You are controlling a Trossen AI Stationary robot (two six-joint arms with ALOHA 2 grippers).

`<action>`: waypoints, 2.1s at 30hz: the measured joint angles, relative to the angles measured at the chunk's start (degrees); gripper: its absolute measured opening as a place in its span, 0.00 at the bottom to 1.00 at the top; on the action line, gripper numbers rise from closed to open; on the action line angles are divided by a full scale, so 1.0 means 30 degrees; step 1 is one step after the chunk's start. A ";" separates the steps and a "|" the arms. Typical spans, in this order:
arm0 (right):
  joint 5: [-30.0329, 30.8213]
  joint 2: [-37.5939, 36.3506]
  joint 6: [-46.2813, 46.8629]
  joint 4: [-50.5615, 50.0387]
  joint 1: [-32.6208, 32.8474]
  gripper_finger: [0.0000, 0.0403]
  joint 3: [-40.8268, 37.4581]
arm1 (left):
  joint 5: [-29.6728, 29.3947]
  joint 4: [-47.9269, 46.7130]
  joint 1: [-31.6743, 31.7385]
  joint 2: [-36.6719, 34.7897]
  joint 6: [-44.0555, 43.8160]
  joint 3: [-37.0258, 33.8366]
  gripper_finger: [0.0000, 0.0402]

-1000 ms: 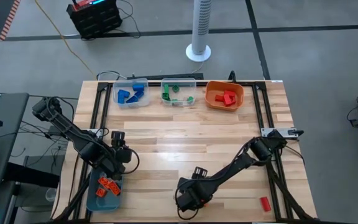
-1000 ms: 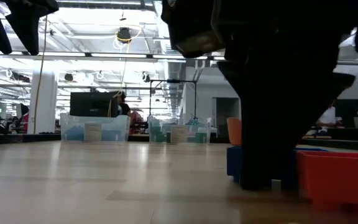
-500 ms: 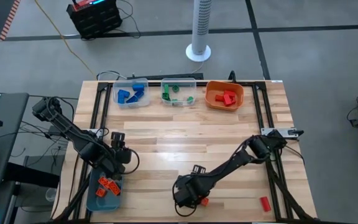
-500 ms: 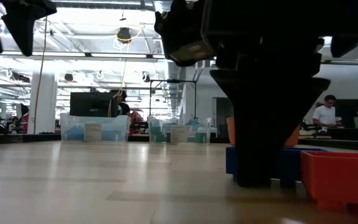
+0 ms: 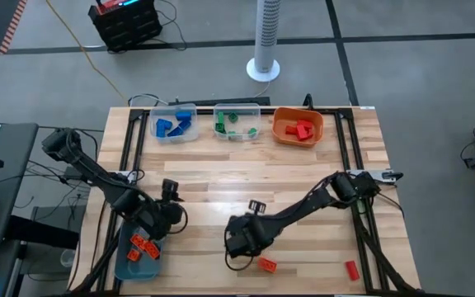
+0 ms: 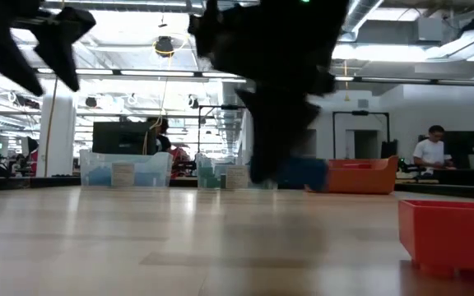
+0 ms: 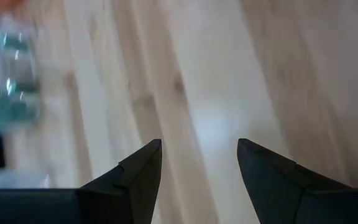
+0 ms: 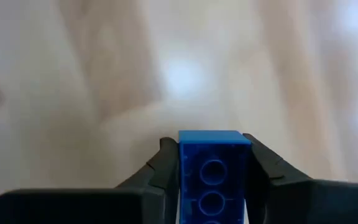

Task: Sort blocks
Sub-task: Put the blue game piece into the left transparent bin

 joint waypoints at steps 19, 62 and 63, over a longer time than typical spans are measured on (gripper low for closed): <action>0.5520 -0.2715 -0.5810 0.8895 -0.0870 0.33 0.0044 | 0.4641 1.7465 0.4192 -0.3002 0.5009 -0.6624 0.51; 0.8411 -0.2686 -1.4187 1.9226 -0.0571 0.33 0.0044 | 0.8888 2.4097 0.5734 -0.2980 0.9059 -0.6626 0.48; 0.8417 -0.2686 -1.4187 1.9299 -0.0571 0.33 0.0044 | 0.8888 2.4254 0.5734 -0.2980 0.9054 -0.6626 0.46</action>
